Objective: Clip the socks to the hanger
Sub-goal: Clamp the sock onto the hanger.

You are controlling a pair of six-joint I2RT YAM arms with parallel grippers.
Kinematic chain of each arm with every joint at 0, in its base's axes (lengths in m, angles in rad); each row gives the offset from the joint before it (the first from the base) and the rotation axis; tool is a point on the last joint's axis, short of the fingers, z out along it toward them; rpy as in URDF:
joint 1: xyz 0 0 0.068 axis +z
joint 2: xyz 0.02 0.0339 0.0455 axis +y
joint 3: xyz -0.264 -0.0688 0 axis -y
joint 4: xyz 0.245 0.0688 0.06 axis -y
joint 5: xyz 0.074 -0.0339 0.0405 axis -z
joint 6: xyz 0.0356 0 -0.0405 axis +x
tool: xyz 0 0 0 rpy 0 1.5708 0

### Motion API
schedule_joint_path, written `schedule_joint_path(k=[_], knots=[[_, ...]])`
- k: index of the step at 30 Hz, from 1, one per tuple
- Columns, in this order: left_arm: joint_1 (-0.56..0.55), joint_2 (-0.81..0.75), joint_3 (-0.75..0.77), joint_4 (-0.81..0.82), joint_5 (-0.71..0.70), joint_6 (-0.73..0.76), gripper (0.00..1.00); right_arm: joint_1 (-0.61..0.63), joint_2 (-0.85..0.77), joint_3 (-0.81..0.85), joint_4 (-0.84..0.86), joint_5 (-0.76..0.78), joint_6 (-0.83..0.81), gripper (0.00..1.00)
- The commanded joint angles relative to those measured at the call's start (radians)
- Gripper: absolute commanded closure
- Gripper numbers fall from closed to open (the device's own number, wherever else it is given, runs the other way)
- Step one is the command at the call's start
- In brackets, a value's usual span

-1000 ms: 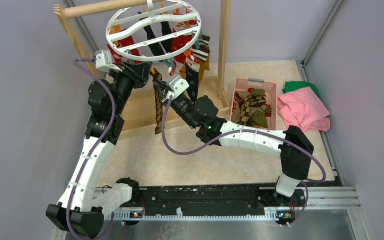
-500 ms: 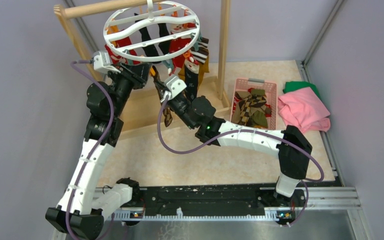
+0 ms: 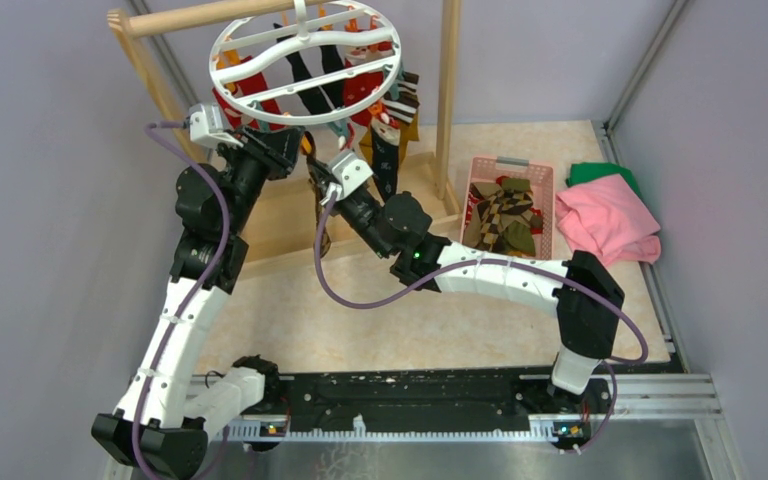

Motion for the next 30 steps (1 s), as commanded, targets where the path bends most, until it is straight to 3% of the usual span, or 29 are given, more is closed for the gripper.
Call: schedule_joint_path(k=[1,11,20,30], knots=[[0.004,0.002,-0.012,0.025,0.018,-0.017,0.87,0.012,-0.012,0.053,0.065,-0.004,-0.012,1.0],[0.002,-0.002,-0.015,0.032,0.029,-0.02,0.81,0.004,-0.011,0.055,0.069,-0.003,-0.007,1.0],[0.004,-0.031,-0.021,0.034,0.032,-0.015,0.44,0.0,-0.027,0.019,0.076,0.0,0.008,1.0],[0.003,-0.125,-0.06,0.012,0.04,0.016,0.2,-0.007,-0.057,-0.028,0.097,0.002,0.011,0.98]])
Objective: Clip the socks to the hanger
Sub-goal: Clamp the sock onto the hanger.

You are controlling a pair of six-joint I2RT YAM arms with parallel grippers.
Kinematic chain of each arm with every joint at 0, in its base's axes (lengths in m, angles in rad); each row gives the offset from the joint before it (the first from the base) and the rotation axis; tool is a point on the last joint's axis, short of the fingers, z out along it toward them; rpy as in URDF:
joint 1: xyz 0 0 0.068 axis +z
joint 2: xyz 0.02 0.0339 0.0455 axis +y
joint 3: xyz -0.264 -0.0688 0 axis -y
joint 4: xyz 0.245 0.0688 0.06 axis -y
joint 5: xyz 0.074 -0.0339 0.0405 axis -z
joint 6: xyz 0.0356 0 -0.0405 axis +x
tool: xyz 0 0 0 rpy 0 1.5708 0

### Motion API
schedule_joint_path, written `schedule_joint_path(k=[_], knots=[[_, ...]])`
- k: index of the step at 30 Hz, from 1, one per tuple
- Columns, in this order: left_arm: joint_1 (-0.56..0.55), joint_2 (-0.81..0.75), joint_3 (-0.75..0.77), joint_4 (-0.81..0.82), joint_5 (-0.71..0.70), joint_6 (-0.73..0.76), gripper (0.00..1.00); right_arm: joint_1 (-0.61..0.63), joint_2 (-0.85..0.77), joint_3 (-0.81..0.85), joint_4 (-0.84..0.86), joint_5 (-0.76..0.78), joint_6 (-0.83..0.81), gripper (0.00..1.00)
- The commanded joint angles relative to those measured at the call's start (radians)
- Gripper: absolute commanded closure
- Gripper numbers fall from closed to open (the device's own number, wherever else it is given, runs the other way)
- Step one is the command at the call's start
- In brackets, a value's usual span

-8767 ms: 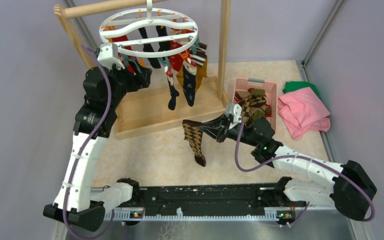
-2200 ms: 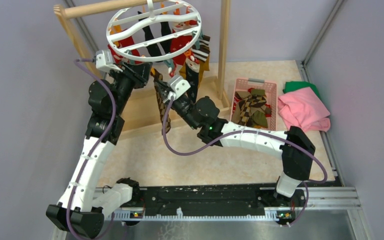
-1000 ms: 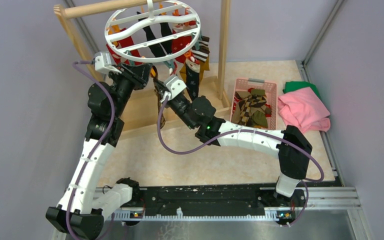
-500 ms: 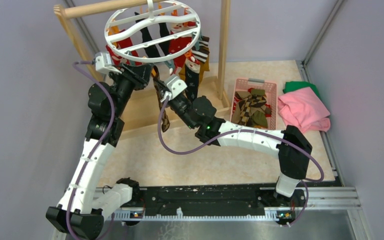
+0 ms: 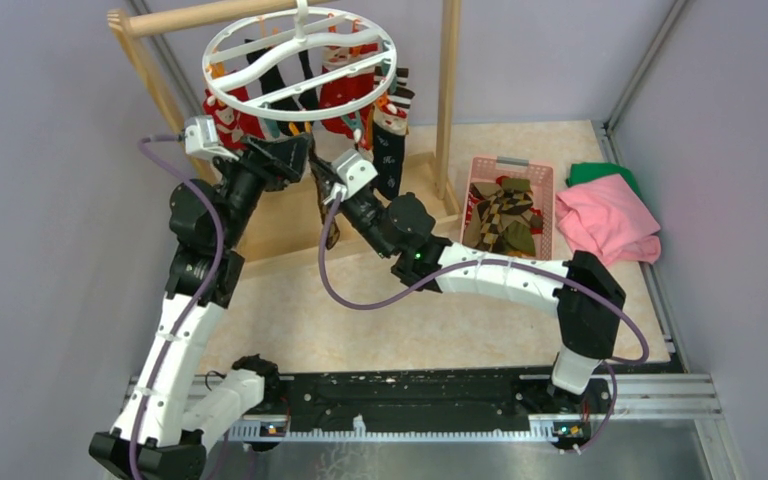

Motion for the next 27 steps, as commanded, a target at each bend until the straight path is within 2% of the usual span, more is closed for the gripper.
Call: schedule_joint_path(k=[1,6,12,18,23,27], knots=[[0.003,-0.087,-0.029,0.022,0.025,0.034,0.18,-0.005,-0.065,-0.035,0.063,0.001,0.015,0.95],[0.003,-0.229,-0.127,0.063,0.116,0.07,0.05,-0.016,-0.116,-0.089,0.074,-0.004,0.021,0.76],[0.003,-0.371,-0.237,0.127,0.139,0.026,0.01,-0.038,-0.223,-0.206,0.047,-0.077,0.041,0.51],[0.003,-0.317,-0.176,0.193,0.165,-0.048,0.01,-0.097,-0.36,-0.365,0.002,-0.18,0.101,0.31],[0.002,-0.23,-0.09,0.238,0.247,-0.136,0.01,-0.123,-0.445,-0.473,-0.059,-0.168,0.114,0.22],[0.002,-0.228,-0.116,0.334,0.279,-0.186,0.01,-0.158,-0.504,-0.56,-0.119,-0.19,0.164,0.17]])
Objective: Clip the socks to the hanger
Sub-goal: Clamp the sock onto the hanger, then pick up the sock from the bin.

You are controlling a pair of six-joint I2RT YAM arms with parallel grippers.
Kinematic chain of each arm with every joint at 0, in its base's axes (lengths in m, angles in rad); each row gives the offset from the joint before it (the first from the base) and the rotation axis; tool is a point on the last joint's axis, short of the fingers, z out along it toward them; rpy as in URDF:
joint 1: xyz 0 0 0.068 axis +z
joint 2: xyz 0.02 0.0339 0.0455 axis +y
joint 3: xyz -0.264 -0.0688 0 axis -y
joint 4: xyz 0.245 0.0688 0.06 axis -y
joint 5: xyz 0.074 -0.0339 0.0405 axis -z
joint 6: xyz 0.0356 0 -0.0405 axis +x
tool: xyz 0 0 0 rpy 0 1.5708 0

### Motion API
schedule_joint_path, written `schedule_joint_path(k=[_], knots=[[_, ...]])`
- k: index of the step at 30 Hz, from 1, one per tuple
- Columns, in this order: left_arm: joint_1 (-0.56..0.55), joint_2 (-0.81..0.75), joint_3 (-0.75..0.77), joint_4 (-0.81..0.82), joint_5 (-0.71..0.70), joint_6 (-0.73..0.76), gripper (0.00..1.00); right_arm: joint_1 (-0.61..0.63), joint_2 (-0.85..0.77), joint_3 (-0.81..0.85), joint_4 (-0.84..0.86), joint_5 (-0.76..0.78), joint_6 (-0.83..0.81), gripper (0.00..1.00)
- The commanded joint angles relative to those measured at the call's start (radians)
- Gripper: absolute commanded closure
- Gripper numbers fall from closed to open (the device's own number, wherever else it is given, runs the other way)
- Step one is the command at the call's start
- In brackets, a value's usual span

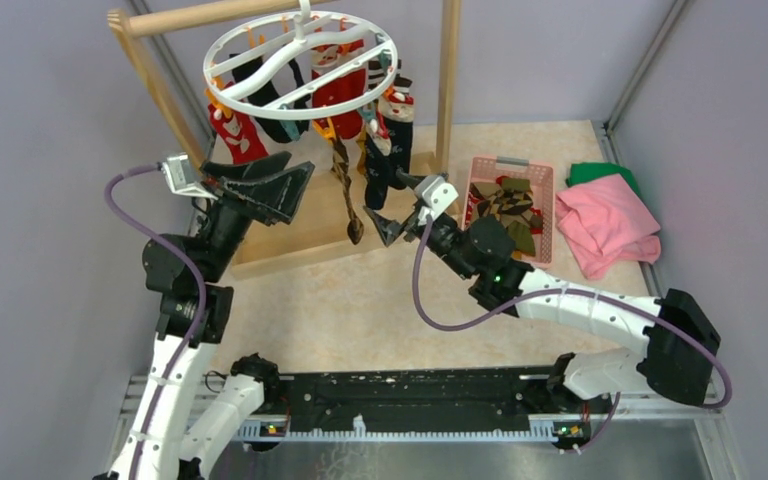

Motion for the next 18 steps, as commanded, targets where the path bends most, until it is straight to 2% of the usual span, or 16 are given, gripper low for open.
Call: schedule_joint_path(k=[1,8,18], knots=[[0.002,-0.008,0.01,0.149,0.063,-0.08,0.01,-0.044,-0.07,-0.08,-0.071,-0.042,0.081,0.17],[0.002,-0.011,0.004,0.179,0.1,-0.078,0.01,-0.15,-0.12,-0.21,-0.068,-0.103,0.224,0.16],[0.002,-0.044,-0.05,0.242,0.081,-0.091,0.01,-0.189,-0.183,-0.295,-0.093,-0.059,0.226,0.16]])
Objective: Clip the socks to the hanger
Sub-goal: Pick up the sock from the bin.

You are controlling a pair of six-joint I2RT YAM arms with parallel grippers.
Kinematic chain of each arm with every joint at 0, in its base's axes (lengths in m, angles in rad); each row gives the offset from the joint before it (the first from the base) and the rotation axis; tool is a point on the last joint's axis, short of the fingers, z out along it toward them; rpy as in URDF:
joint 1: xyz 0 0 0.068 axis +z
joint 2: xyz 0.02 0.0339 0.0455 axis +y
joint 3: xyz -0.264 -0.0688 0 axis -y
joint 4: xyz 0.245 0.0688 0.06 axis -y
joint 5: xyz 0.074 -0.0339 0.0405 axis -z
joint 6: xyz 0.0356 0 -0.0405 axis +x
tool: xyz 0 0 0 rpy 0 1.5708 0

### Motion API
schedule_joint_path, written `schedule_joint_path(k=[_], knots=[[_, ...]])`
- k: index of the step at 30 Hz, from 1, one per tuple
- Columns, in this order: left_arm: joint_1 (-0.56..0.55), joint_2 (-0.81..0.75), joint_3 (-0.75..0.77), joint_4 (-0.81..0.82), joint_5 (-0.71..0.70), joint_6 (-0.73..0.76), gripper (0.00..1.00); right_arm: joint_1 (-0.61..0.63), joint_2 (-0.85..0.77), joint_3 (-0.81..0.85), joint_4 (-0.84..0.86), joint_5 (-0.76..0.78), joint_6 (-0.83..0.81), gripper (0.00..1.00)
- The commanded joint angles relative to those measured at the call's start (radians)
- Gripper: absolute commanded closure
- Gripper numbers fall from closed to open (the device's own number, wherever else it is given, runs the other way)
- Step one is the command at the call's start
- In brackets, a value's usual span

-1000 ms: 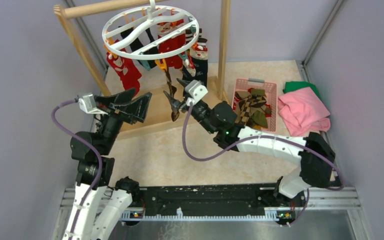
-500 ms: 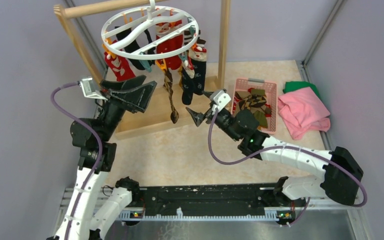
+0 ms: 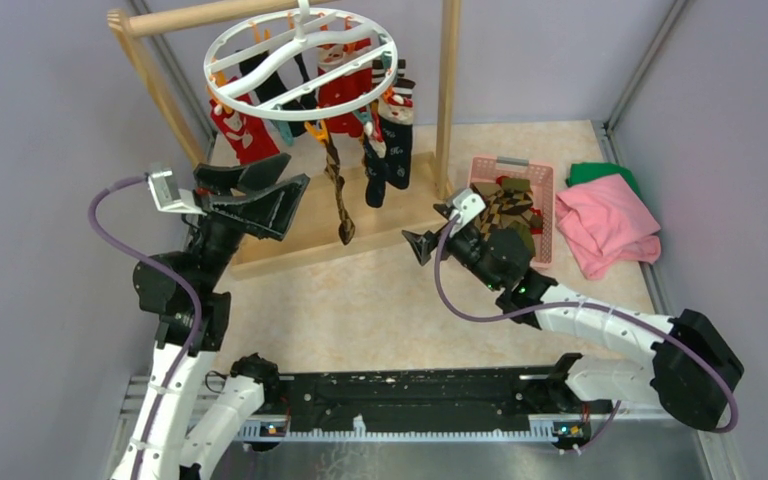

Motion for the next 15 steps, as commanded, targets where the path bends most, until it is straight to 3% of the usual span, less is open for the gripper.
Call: schedule_joint_path(k=[1,15], knots=[[0.002,-0.024,-0.036,0.113,0.0,-0.027,0.01,-0.022,-0.055,-0.006,0.022,0.019,0.022,0.16],[0.002,0.029,0.013,0.083,0.064,-0.045,0.01,-0.224,-0.082,-0.1,0.096,-0.103,0.218,0.15]])
